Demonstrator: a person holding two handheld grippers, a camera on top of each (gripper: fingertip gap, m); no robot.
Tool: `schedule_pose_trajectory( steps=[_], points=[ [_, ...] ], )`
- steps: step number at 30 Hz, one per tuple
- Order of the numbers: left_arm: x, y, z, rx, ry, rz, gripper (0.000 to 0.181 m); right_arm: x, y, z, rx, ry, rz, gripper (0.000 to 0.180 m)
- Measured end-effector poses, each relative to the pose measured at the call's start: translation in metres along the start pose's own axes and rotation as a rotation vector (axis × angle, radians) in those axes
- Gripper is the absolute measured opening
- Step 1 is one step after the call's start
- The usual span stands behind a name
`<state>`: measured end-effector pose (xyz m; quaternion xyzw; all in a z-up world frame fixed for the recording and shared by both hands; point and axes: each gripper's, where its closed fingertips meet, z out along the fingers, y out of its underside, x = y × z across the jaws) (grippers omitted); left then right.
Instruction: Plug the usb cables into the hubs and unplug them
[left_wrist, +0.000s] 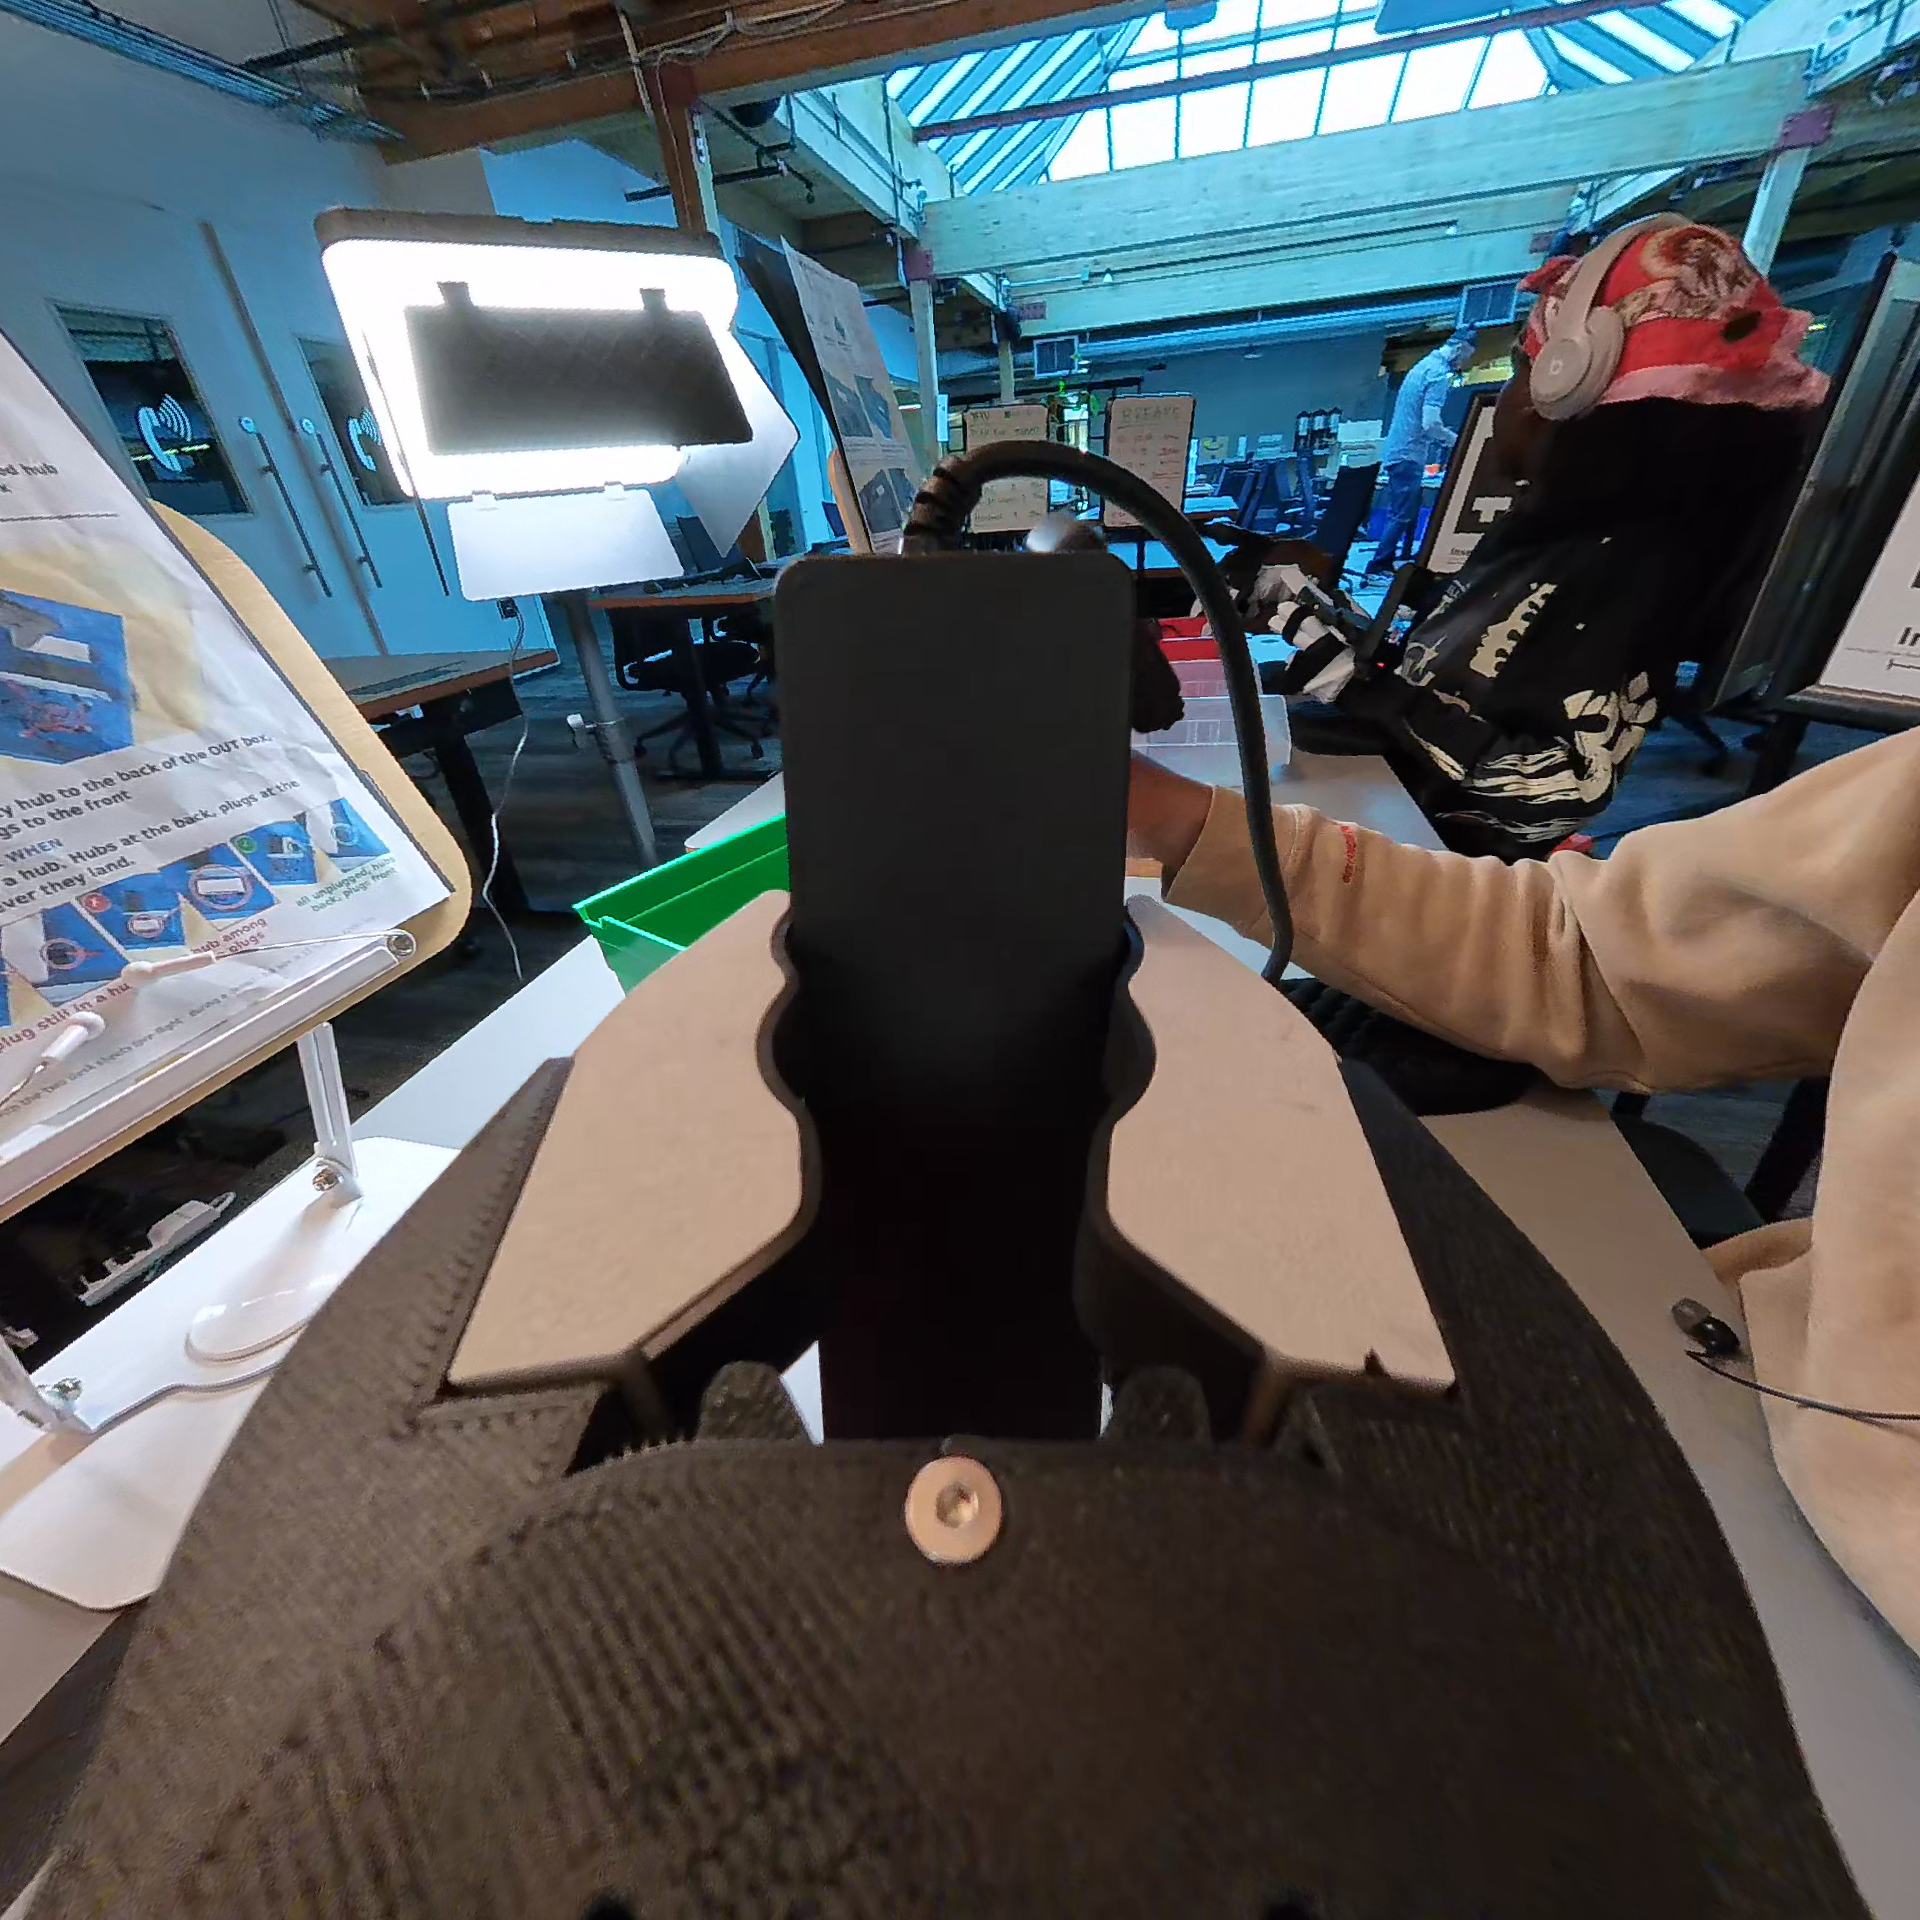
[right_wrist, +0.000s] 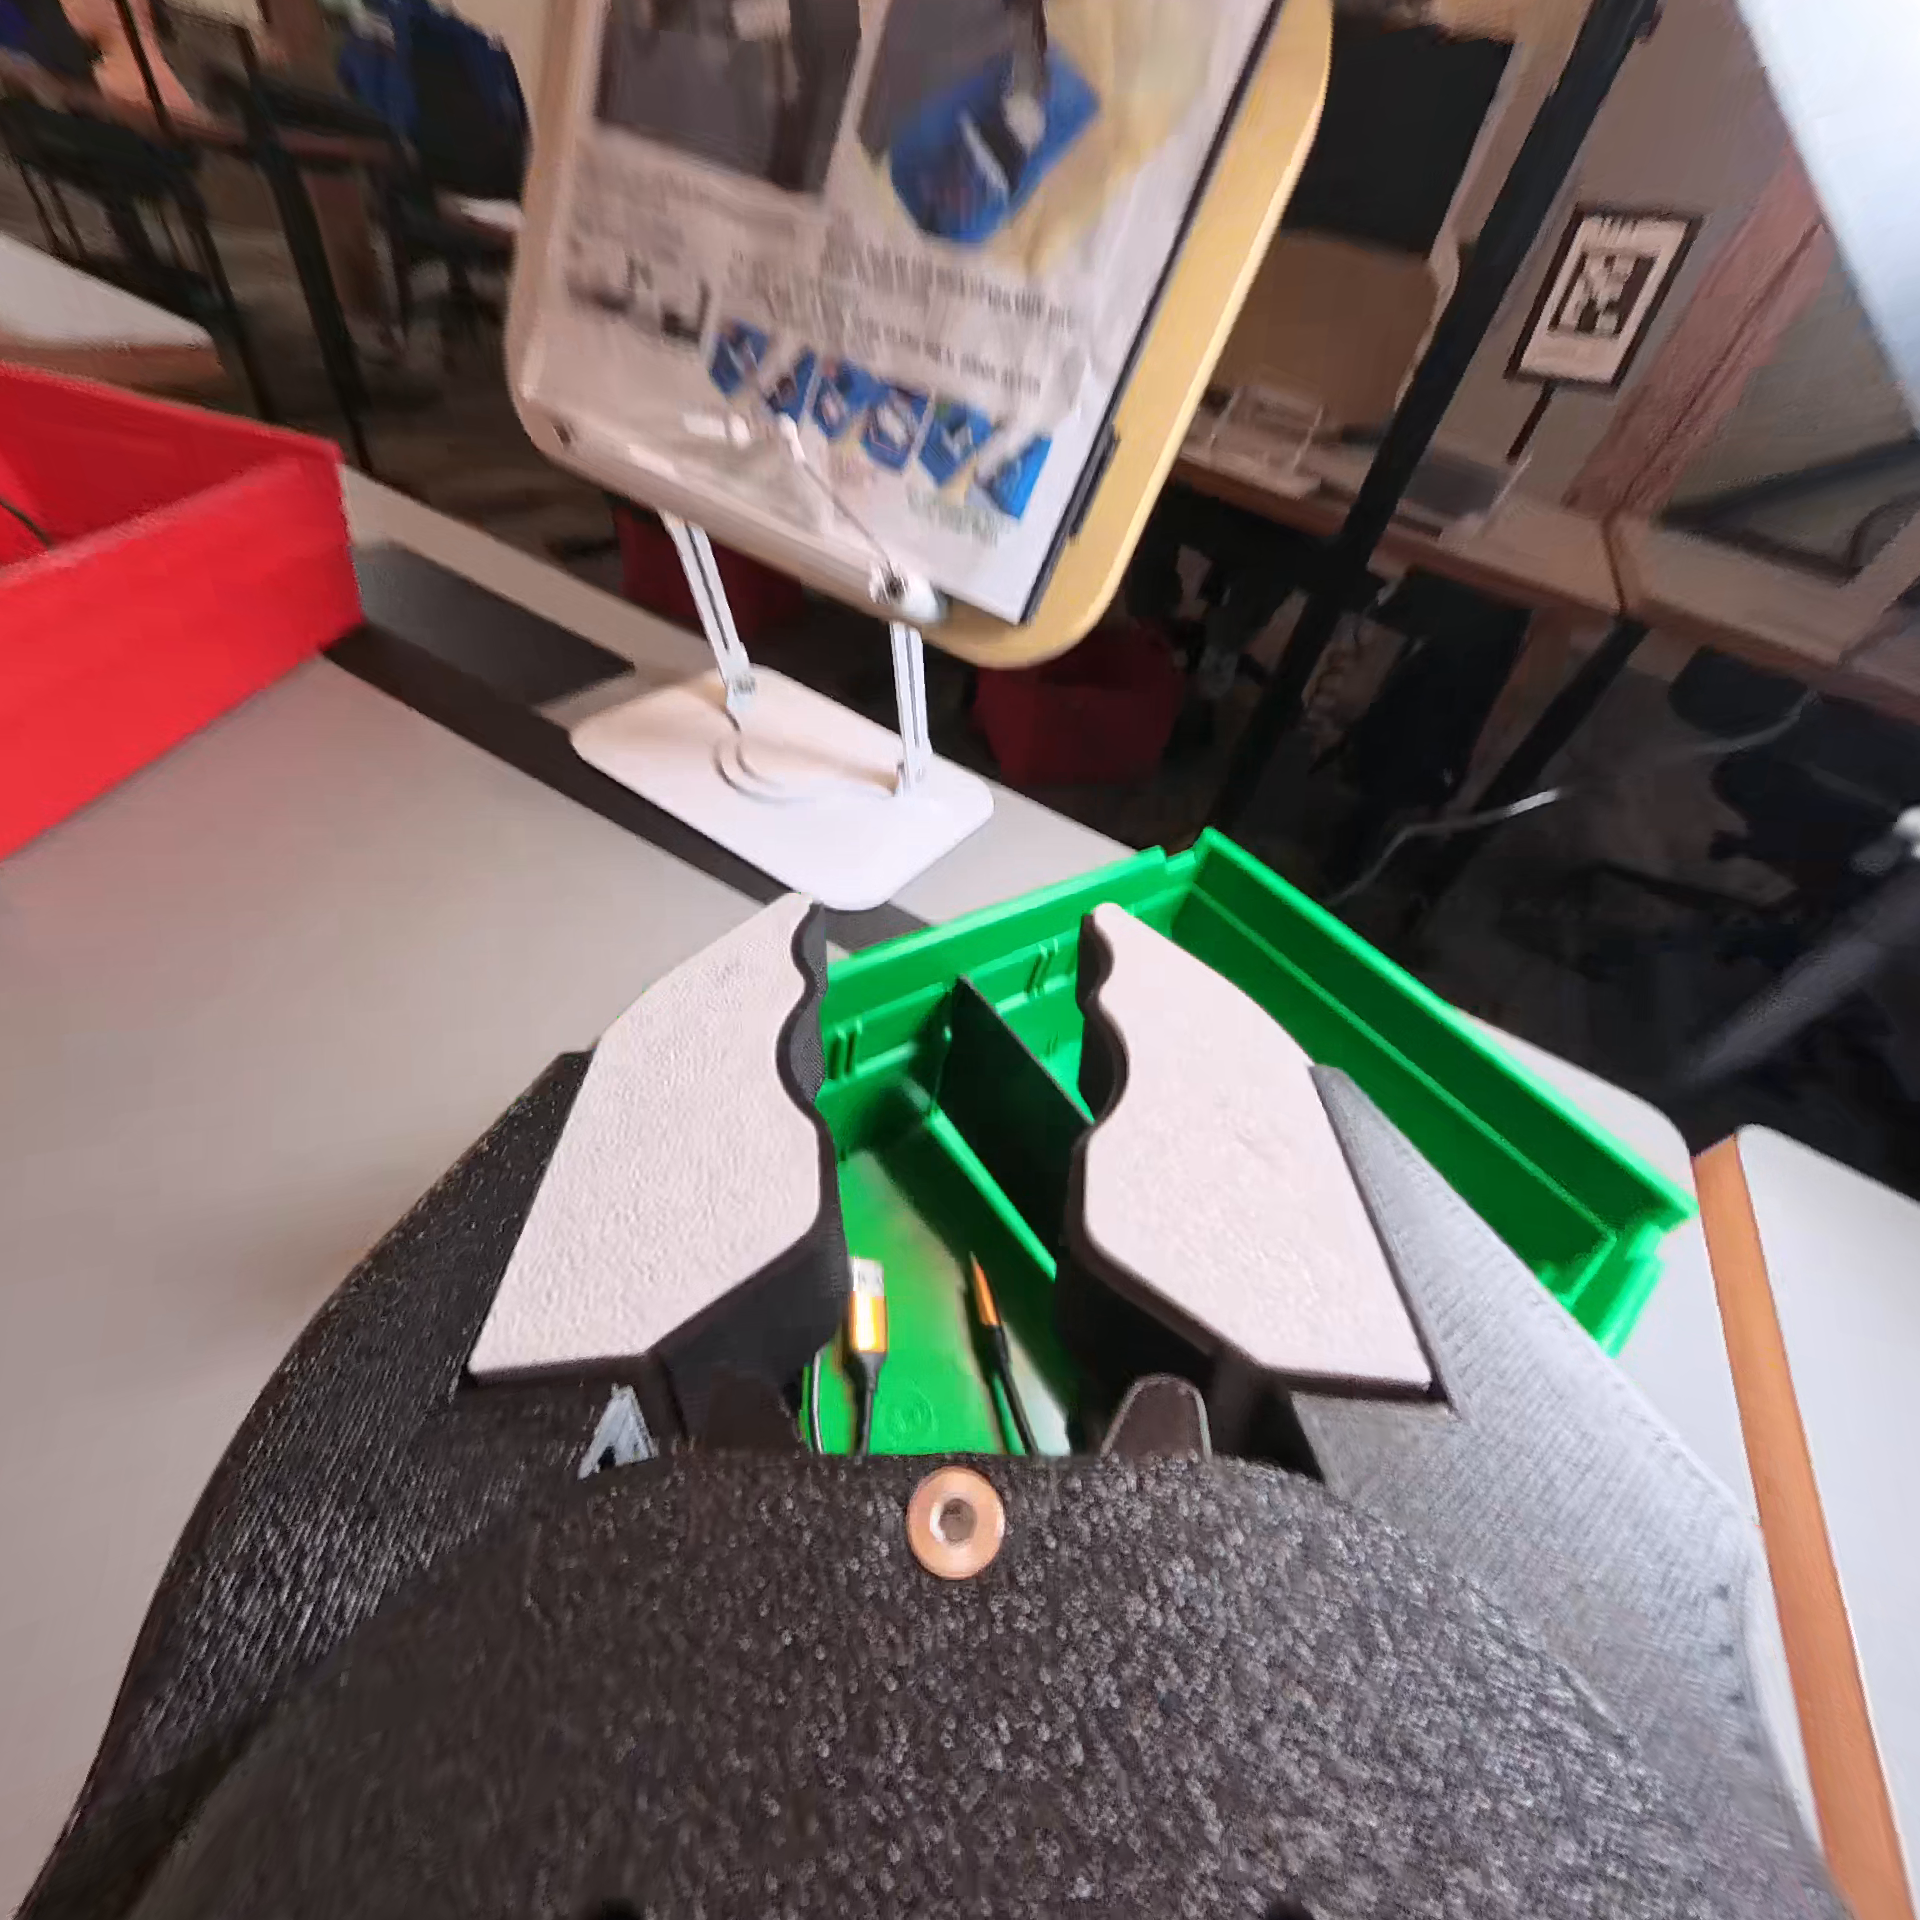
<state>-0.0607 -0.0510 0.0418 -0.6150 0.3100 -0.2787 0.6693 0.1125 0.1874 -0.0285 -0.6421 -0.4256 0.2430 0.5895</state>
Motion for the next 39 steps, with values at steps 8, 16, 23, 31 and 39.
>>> schedule_pose_trajectory(
  steps=[8,16,23,31,39],
  points=[
    [0.004,0.007,0.006,-0.006,0.033,-0.030,0.055,-0.048,-0.067,-0.028,0.261,-0.168,0.012,0.043],
    [0.036,0.020,0.025,0.029,0.259,-0.161,0.055,-0.160,-0.082,-0.037,0.263,-0.534,-0.093,0.043],
    [0.092,0.054,0.038,-0.071,0.663,-0.401,0.055,-0.244,-0.063,-0.072,0.238,-0.839,-0.406,0.054],
    [0.140,0.087,0.036,-0.245,0.948,-0.511,0.055,-0.287,-0.035,-0.088,0.145,-0.997,-0.556,0.061],
    [0.127,0.087,0.036,-0.216,0.934,-0.553,0.056,-0.296,-0.027,-0.090,0.139,-1.056,-0.578,0.031]
  ],
)
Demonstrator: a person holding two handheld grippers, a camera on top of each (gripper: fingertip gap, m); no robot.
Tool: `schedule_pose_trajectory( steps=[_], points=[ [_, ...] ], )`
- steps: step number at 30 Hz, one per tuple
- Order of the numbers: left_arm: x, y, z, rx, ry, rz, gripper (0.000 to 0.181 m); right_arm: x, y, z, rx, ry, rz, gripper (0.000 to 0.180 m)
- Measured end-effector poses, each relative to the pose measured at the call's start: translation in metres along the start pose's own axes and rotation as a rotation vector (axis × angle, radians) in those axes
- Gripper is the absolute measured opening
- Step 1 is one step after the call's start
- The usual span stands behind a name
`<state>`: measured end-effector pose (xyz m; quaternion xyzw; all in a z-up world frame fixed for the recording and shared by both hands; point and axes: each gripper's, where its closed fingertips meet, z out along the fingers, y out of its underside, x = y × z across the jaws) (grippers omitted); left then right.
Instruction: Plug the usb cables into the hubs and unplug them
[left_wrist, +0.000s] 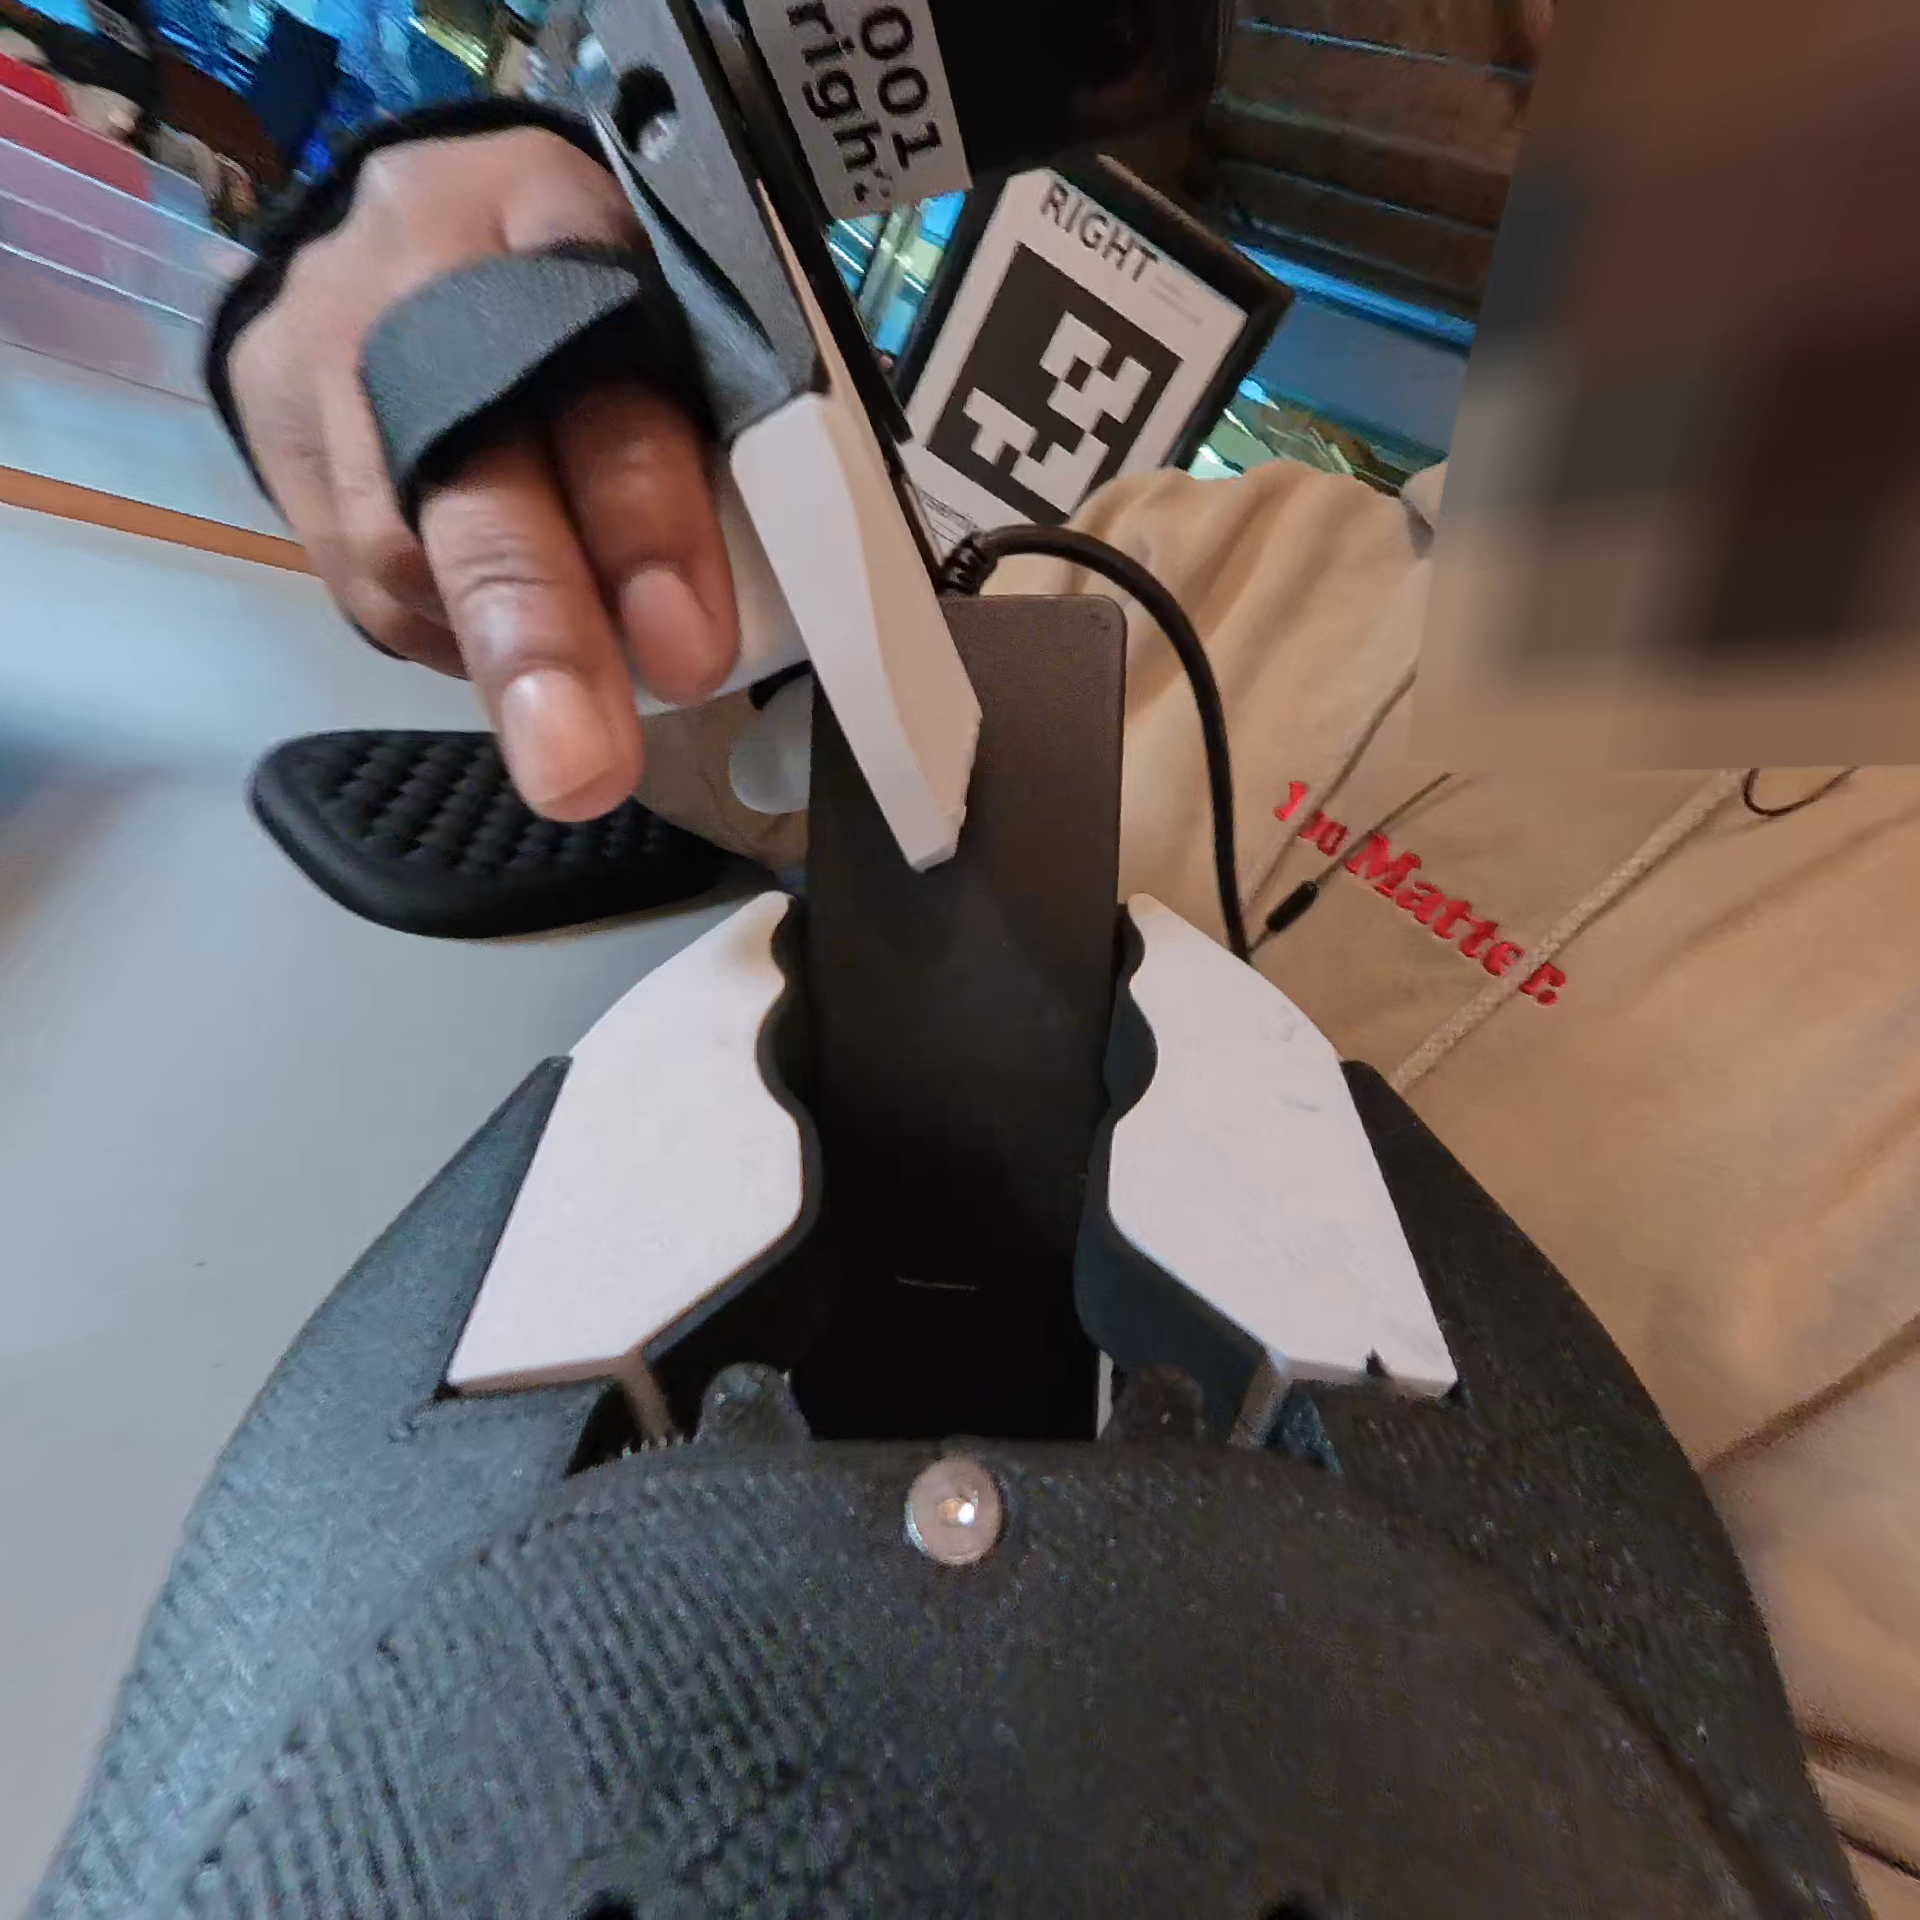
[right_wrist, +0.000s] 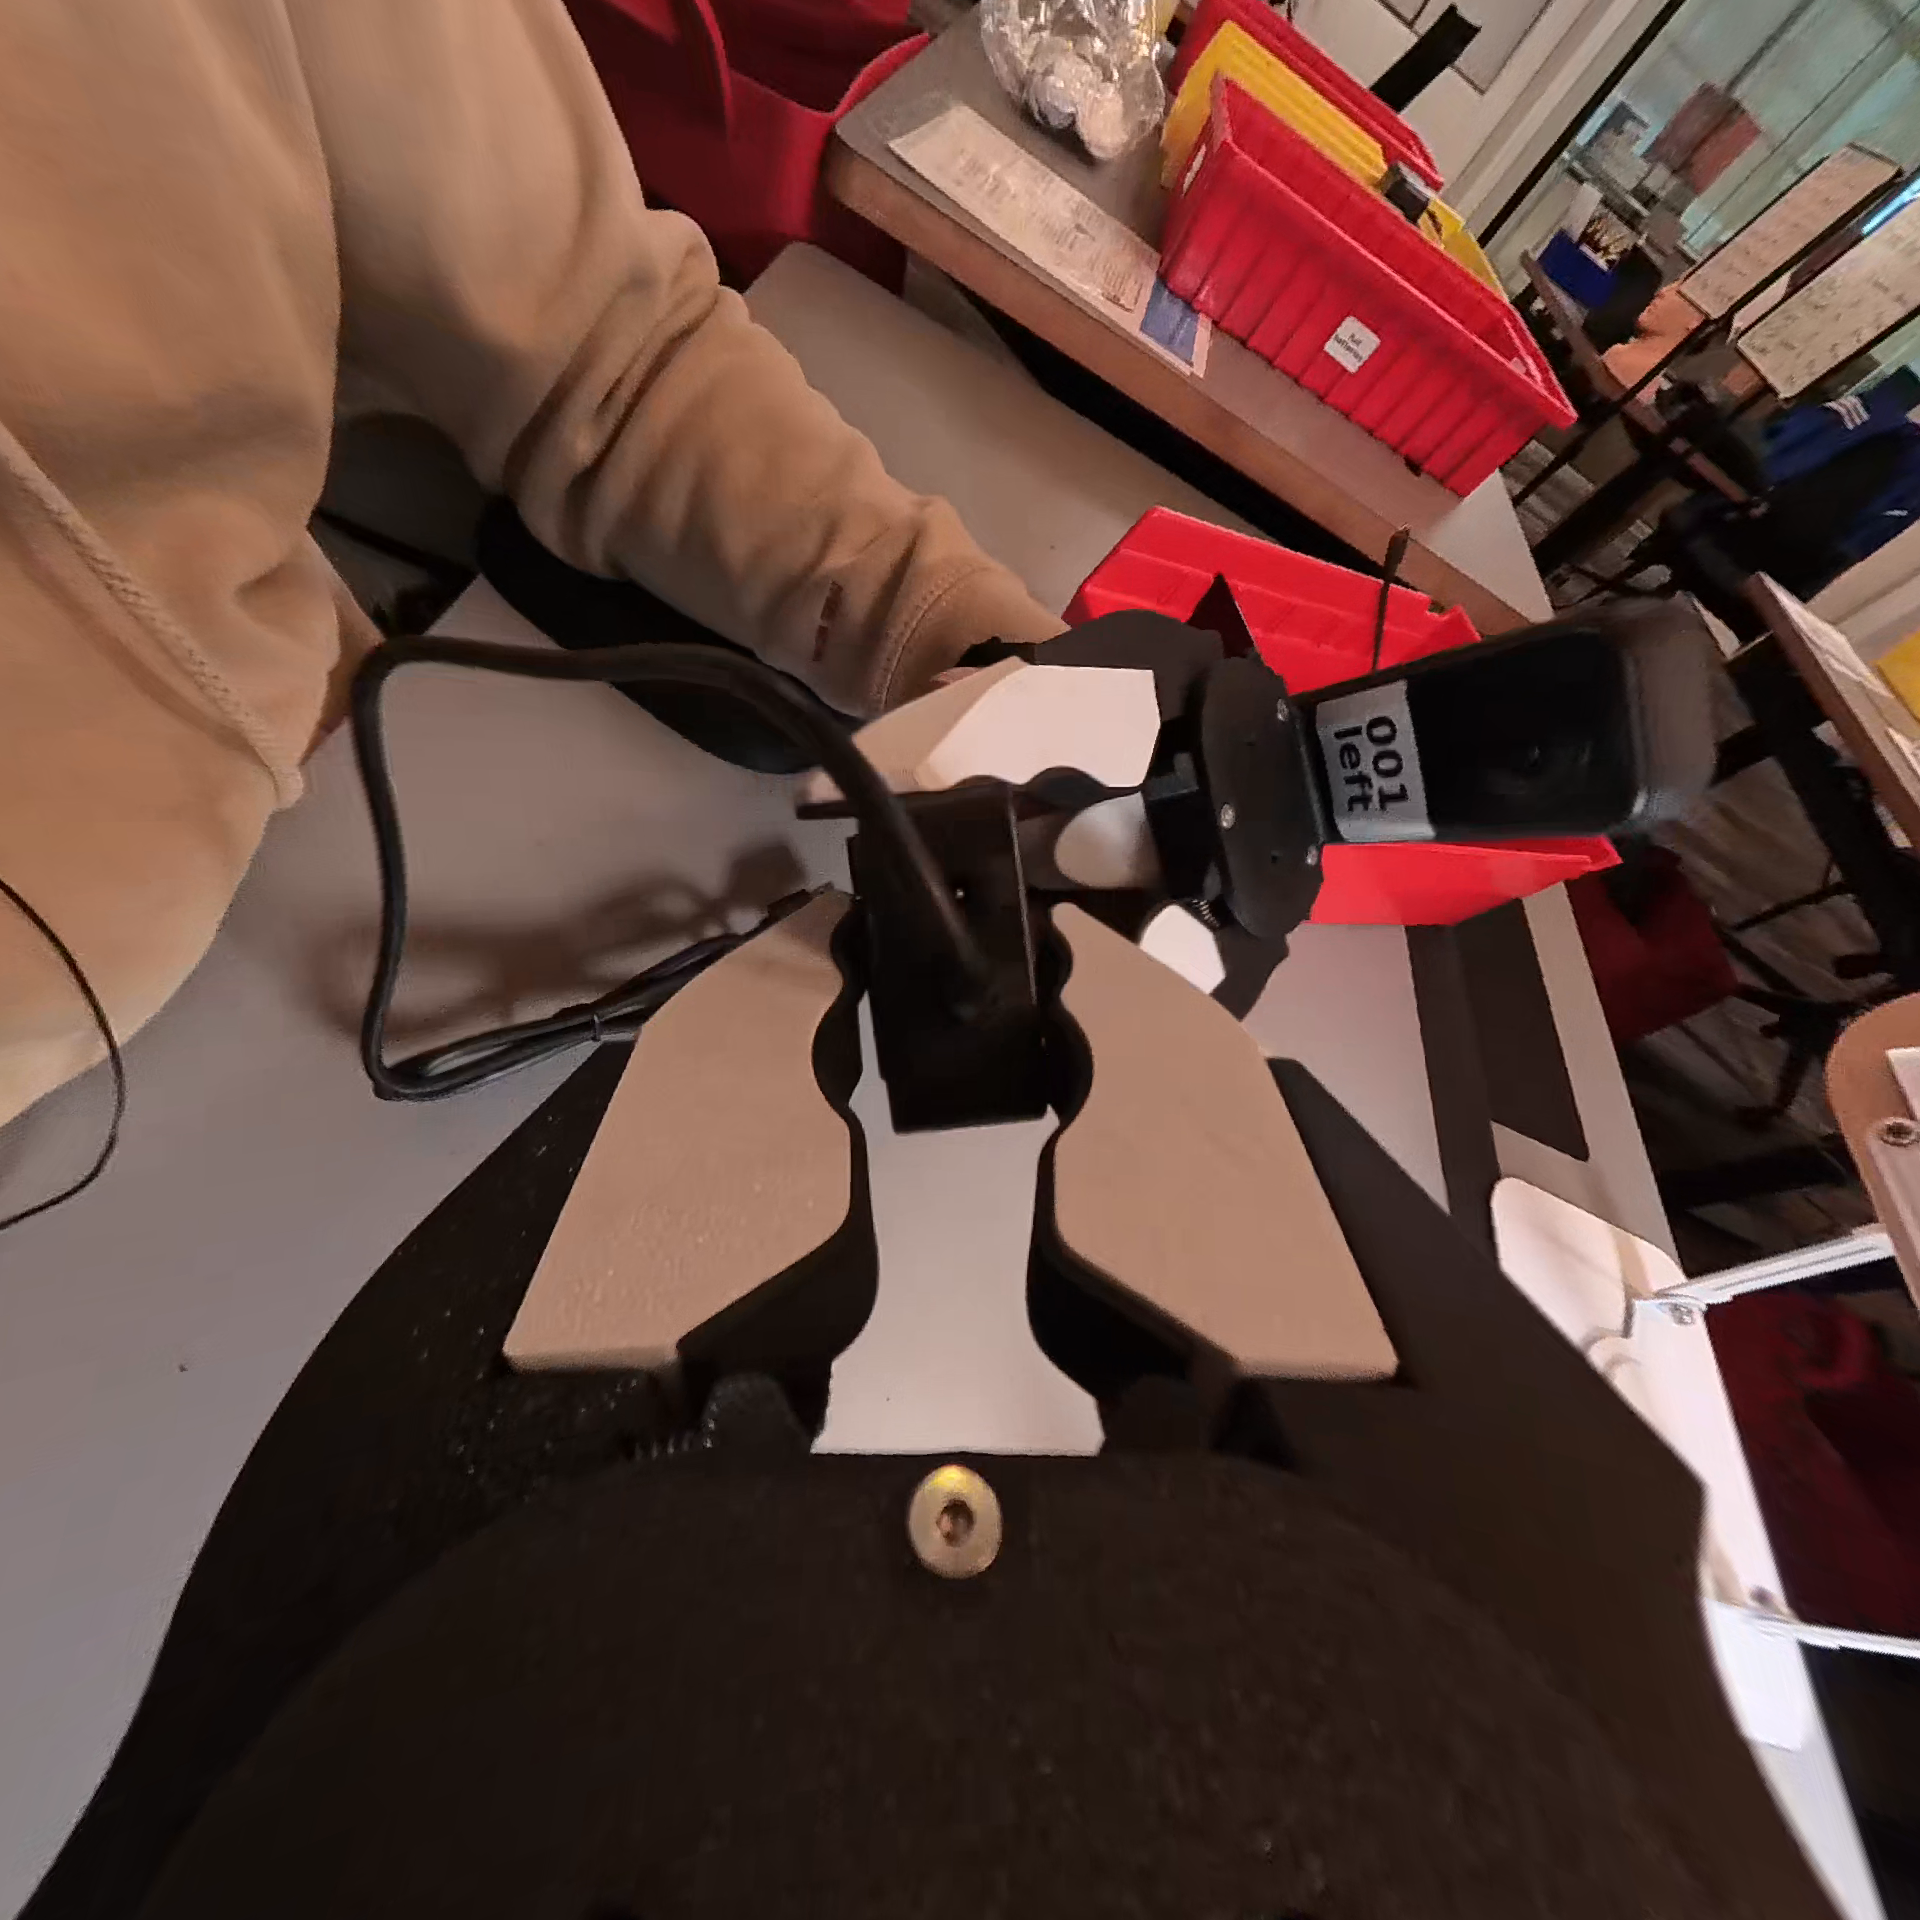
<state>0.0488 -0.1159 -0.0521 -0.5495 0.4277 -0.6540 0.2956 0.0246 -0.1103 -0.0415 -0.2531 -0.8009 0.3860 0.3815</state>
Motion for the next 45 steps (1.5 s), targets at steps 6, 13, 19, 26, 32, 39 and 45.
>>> schedule_pose_trajectory(
  steps=[6,13,19,26,32,39,45],
  points=[
    [-0.024,-0.025,-0.031,0.106,-0.278,0.130,0.046,0.023,-0.009,-0.022,0.107,0.080,0.082,0.025],
    [-0.033,-0.051,-0.070,0.126,-0.615,0.346,0.053,0.060,-0.024,-0.066,0.246,0.250,0.172,0.025],
    [-0.020,-0.065,-0.081,0.075,-0.734,0.464,0.052,0.108,-0.022,-0.096,0.296,0.358,0.300,0.025],
    [0.000,-0.080,-0.088,0.129,-0.730,0.512,0.051,0.164,-0.034,-0.159,0.212,0.616,0.390,0.025],
    [0.008,-0.088,-0.096,0.188,-0.728,0.503,0.050,0.199,-0.027,-0.209,0.194,0.811,0.437,0.025],
    [0.001,-0.093,-0.124,0.280,-0.777,0.458,0.050,0.236,0.001,-0.263,0.112,1.030,0.445,0.025],
    [-0.008,-0.092,-0.132,0.262,-0.821,0.436,0.048,0.275,0.034,-0.302,0.009,1.145,0.470,0.025]
  ],
)
